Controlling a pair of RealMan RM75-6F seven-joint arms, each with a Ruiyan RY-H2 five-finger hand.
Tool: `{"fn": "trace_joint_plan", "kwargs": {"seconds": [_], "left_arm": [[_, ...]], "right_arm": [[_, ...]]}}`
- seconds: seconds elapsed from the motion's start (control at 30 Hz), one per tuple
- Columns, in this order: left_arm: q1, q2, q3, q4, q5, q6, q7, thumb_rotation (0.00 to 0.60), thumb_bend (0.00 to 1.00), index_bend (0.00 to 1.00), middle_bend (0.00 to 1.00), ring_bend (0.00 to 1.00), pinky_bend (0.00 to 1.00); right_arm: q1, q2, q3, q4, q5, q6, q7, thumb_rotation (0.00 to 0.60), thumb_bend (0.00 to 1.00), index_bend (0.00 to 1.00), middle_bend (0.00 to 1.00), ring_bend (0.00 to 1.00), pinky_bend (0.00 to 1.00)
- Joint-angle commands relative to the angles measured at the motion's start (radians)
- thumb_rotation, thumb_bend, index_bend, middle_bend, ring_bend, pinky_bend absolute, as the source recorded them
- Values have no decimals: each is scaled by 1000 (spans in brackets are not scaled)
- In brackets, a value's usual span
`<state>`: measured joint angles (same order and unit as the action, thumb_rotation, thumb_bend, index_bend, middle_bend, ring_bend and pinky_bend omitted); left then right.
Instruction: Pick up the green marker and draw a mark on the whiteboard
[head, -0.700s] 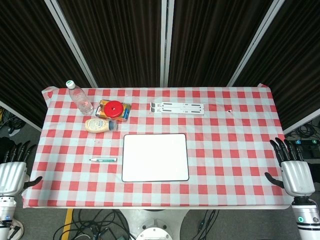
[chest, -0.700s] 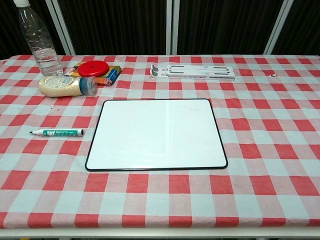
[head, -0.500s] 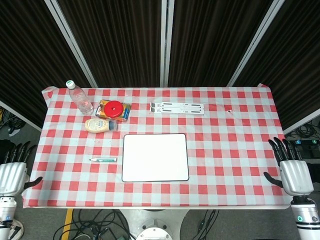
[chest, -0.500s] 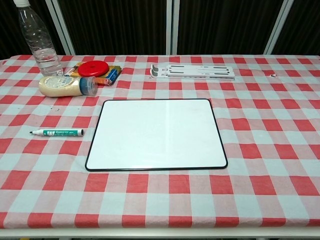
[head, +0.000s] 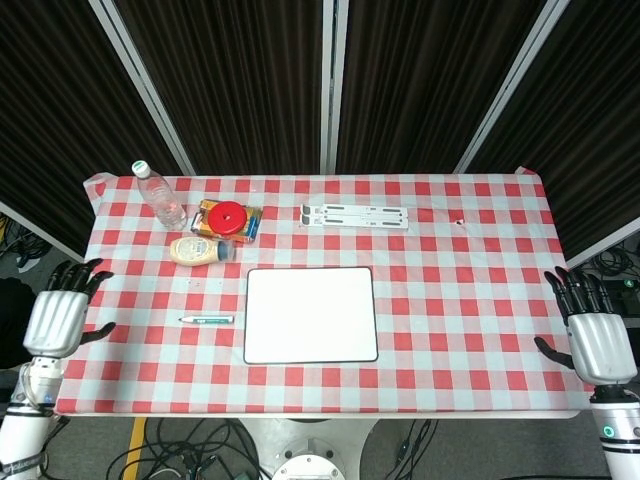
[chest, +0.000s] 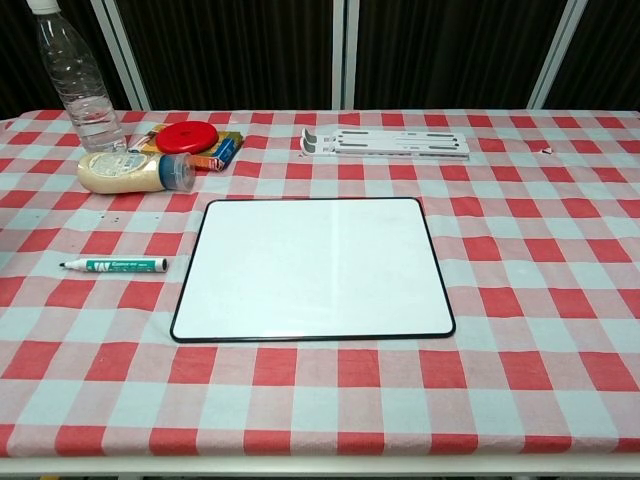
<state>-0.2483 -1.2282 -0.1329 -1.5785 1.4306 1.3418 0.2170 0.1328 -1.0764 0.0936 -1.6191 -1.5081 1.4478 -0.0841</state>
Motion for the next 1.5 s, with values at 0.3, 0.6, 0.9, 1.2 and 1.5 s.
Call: {"fn": "trace_joint_plan", "kwargs": {"seconds": [0.3,0.6,0.9,1.2,1.5], "left_arm": [[-223,-209,-56,46,-163,-274,174,600,137,485,515,752,865],[-254,-332,-29,63,-316,-290,324,600,209,483,503,784,887],[-287,-422,-15,81,-432,-266,469,600,228,478,500,799,891],[-333,-466,-17,95,-546,-233,626,600,223,478,500,802,893],[-375,-481,-12,95,-635,-208,740,600,230,478,505,808,899]], "right_arm": [[0,19,-5,10,7,-8,33,600,78,0,61,0,0],[-4,10,-14,41,15,-17,67,600,78,0,68,0,0],[-3,4,-20,54,7,-18,82,600,78,0,70,0,0],[-6,1,-21,64,8,-14,94,600,80,0,76,0,0],[-8,-8,-20,86,11,-12,114,600,85,0,87,0,0]]}}
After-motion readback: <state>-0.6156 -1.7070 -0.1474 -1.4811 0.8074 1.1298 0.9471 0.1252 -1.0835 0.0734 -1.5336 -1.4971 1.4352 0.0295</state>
